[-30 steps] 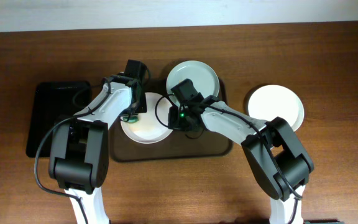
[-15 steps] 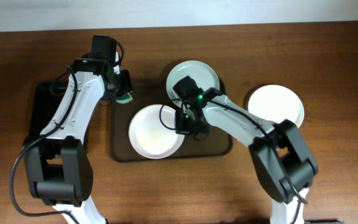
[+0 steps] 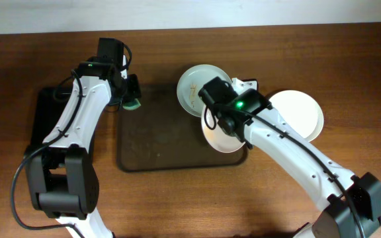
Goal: Clean dirty plates on tray and stack at the side
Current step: 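Carry the plate right and stack it on the first plate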
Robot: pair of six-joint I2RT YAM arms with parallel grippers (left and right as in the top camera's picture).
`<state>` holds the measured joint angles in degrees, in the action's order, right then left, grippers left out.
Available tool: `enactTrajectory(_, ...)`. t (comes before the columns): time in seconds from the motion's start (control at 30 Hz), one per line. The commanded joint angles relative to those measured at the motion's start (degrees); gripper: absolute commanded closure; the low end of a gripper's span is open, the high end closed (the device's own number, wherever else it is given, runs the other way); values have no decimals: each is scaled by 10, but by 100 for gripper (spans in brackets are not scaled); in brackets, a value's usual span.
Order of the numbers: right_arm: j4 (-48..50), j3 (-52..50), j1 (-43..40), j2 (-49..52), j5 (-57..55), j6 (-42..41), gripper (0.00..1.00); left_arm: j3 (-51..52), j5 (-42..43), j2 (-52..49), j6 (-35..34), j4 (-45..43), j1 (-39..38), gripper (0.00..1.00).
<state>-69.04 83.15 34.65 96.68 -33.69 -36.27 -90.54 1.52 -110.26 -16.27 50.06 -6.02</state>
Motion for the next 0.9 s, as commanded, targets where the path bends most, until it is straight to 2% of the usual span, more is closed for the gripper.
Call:
enactTrajectory(0.0,-11,9,52,-14,-134,-32,96,-3,-4,5,9,-1,1,99)
enactTrajectory(0.2,-17,9,162,-14,-327,-32,96,-3,-4,5,9,-1,1,99)
enactTrajectory(0.33,-41,9,176,-14,-362,-32,96,-3,-4,5,9,-1,1,99)
enactTrajectory(0.4,-63,9,179,-14,-421,-30,96,-3,-4,5,9,-1,1,99)
enactTrajectory(0.5,-69,9,187,-14,-433,-31,96,-3,-4,5,9,0,1,99)
enactTrajectory(0.6,-67,9,186,-14,-398,-38,96,-3,-4,5,9,0,1,99)
enactTrajectory(0.73,-50,9,174,-27,-221,-78,96,-3,-4,5,9,0,1,99)
enactTrajectory(0.8,-28,9,140,-53,-158,-78,96,-3,-4,5,9,0,1,99)
enactTrajectory(0.87,-12,9,67,-95,-100,-77,96,-3,-4,5,9,0,1,99)
